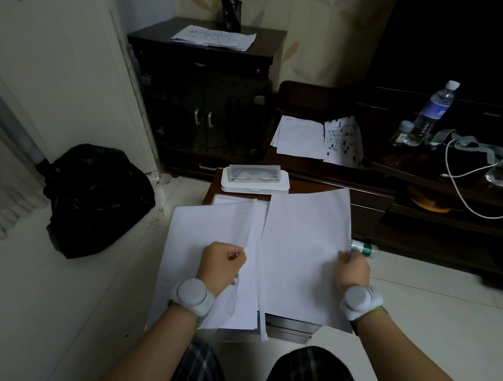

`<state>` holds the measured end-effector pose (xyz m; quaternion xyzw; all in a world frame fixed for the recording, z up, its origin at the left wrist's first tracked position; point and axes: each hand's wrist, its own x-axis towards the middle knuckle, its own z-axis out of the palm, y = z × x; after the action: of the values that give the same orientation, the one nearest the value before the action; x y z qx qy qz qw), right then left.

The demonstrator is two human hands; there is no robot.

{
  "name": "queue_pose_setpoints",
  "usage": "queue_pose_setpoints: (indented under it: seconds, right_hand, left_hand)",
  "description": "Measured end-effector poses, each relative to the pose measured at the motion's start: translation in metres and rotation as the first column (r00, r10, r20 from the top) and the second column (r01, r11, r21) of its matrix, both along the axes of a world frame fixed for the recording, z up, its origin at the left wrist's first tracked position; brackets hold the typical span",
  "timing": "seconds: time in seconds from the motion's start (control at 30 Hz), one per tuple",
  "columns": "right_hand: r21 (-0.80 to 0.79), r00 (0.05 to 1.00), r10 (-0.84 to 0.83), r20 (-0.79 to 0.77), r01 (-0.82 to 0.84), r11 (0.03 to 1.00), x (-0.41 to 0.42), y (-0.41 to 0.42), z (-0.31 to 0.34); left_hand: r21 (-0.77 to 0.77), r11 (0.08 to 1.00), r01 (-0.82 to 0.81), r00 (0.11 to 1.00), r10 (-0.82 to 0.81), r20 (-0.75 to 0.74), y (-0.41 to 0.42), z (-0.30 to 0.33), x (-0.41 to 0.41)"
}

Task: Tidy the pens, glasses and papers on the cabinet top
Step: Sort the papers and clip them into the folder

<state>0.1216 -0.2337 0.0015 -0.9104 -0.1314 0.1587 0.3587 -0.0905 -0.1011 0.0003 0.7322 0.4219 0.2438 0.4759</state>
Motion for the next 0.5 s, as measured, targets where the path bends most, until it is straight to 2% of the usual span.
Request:
queue_pose_setpoints:
  seconds: [0.3, 0.5]
  right_hand:
    - [0.073, 0.987, -0.155, -0.05, 0.159, 0.985, 0.012, -0.038, -0.007]
    - [0.092, 0.983, -0.182, -0.039, 0.185, 0.978, 0.01, -0.057, -0.014]
  left_hand:
    - [-0.006, 1.0, -0.003, 1.0, 0.003, -0.015, -0.002, 0.005, 0.0]
    - [-0.06, 0.998, -0.029, 1.0, 0.029, -0.002, -0.003, 0.009, -0.002]
